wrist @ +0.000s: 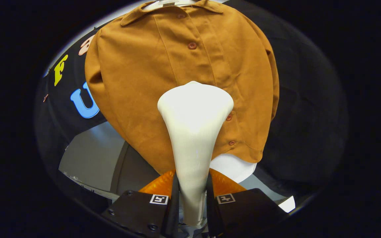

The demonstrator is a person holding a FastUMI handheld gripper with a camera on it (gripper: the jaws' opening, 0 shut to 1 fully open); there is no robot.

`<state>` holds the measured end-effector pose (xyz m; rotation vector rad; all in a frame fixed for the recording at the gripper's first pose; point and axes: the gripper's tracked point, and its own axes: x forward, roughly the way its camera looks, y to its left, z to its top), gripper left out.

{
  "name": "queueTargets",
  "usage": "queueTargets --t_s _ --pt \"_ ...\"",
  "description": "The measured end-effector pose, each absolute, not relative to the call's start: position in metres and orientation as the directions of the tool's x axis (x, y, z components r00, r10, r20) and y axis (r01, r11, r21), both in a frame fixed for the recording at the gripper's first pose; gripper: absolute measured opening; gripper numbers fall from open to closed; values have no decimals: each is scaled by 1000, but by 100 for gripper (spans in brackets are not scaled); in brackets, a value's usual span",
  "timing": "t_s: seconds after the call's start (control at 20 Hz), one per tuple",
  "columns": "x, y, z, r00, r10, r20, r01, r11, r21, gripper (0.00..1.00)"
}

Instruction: Iron the clothes twice with a garment steamer, once on the left side and once on the right side.

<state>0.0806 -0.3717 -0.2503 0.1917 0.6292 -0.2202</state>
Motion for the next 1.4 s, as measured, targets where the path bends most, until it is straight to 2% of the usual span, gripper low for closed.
queueTargets --t_s 0.25,0.55,0.95,1.4 --pt "95 -415 -165 872 -231 -432 302 948 102 37" --pt "124 -457 -116 903 -269 -334 328 936 131 37" --pt "152 -480 -143 898 -227 -377 304 939 159 37" --pt "137 -489 -229 814 -226 -536 354 923 149 38"
